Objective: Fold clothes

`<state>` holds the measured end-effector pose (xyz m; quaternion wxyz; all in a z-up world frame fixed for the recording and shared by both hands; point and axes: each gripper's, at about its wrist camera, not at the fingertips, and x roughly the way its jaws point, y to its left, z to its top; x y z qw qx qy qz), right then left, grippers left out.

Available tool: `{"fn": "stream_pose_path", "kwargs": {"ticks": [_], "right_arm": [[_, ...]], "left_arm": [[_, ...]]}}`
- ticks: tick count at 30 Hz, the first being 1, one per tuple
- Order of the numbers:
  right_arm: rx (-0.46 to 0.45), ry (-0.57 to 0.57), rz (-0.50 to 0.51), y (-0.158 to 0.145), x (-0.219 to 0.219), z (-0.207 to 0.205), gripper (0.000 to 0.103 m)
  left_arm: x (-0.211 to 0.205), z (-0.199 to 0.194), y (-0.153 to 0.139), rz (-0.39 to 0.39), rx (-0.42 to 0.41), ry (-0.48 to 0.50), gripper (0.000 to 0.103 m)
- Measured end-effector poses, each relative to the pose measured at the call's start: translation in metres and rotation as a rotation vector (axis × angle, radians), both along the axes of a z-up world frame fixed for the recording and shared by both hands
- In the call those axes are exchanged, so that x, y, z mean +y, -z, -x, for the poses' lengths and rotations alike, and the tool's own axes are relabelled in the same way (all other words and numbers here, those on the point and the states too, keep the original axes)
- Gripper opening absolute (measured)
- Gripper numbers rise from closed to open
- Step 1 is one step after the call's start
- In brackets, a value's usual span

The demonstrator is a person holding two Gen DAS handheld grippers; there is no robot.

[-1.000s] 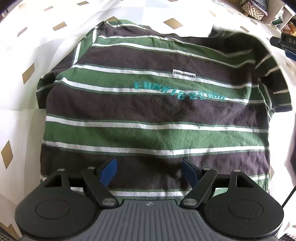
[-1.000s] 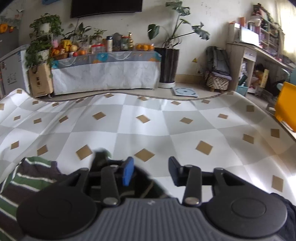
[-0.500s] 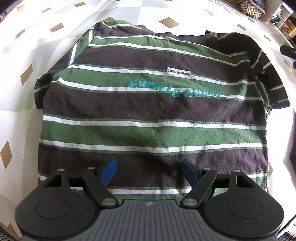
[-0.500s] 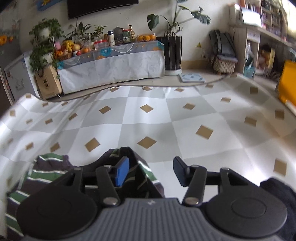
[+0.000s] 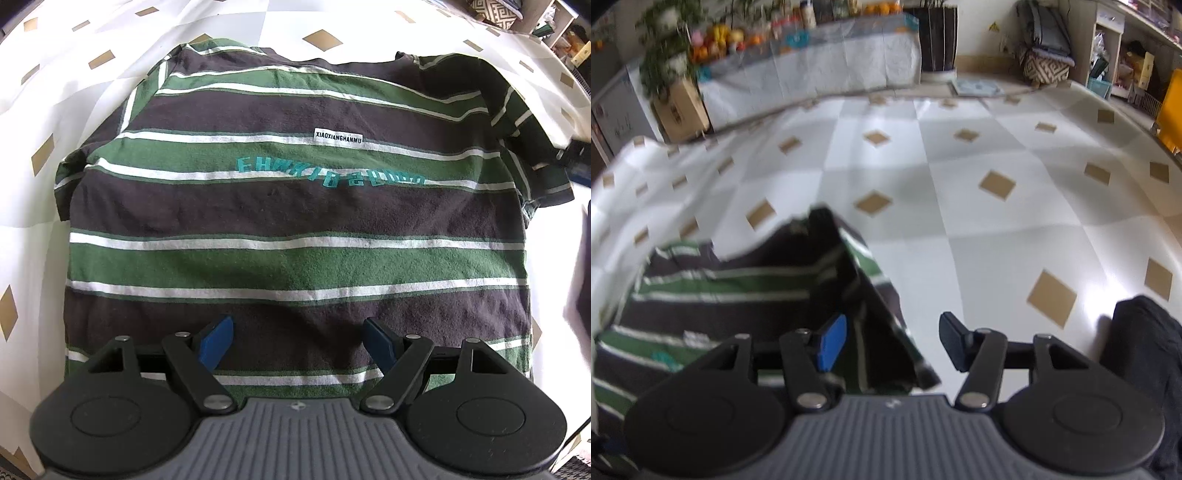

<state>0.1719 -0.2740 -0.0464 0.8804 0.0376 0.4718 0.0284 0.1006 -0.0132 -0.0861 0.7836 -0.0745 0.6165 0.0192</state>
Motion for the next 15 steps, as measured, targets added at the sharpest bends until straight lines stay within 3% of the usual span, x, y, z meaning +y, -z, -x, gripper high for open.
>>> {"fn": "stream_pose_path", "kwargs": {"ticks": [5,6,9,15], "right_arm": [[0.026,0.036,-0.031,0.017,-0.004,-0.002,0.049],[0.015,0.05,-0.054,0.017,-0.006,-0.002,0.035],[-0.037,0.086,-0.074,0.009,-0.01,-0.003,0.01],[-0.169,0.145,0.024,-0.01,-0.009,-0.006,0.003]], "left_arm": [[0.0,0.0,0.0,-0.004,0.0,0.006,0.076],[0.0,-0.001,0.001,-0.005,0.0,0.007,0.077],[0.0,-0.001,0.002,-0.005,-0.001,0.014,0.079],[-0.002,-0.001,0.003,-0.008,-0.006,0.028,0.081]]}}
